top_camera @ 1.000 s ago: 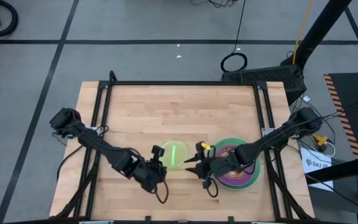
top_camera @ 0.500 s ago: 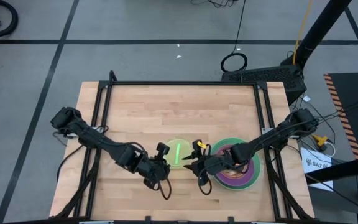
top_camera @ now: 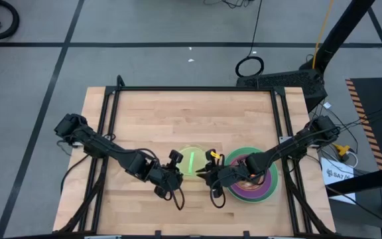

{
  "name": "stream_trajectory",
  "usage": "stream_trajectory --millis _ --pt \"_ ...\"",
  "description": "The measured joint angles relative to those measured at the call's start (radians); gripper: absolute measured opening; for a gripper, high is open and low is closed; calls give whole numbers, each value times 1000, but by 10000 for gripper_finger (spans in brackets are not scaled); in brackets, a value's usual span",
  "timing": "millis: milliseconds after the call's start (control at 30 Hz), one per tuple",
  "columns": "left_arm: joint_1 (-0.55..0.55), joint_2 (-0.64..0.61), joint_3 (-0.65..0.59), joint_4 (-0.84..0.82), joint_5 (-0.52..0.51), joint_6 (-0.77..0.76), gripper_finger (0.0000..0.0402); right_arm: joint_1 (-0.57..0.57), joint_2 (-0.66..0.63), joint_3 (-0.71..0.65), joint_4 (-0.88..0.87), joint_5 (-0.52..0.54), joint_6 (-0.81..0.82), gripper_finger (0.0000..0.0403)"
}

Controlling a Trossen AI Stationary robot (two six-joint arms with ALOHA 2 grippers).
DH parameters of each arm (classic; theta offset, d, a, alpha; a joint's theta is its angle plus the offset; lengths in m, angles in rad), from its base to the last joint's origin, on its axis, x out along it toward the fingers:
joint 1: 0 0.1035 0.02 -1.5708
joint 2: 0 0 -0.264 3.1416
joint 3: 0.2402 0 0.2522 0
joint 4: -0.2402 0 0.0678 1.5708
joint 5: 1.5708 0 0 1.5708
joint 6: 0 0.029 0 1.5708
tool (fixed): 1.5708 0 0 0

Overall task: Stack plastic plates
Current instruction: Stack the small green plate on top of the small orange plate

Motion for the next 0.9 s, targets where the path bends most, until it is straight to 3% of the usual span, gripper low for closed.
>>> stream_trajectory --millis 200,567,733,900 --pt "9 0 0 6 0 11 13 1 0 -1 -12 -17 -12 5" --pt "13 -9 0 -6 -29 56 124 1 -17 -1 -42 -16 7 2" --pt "21 -52 0 -48 -99 82 143 8 -83 -1 -151 36 27 1" --pt "46 -116 -1 -75 -104 46 145 38 -178 -1 -320 82 118 1"
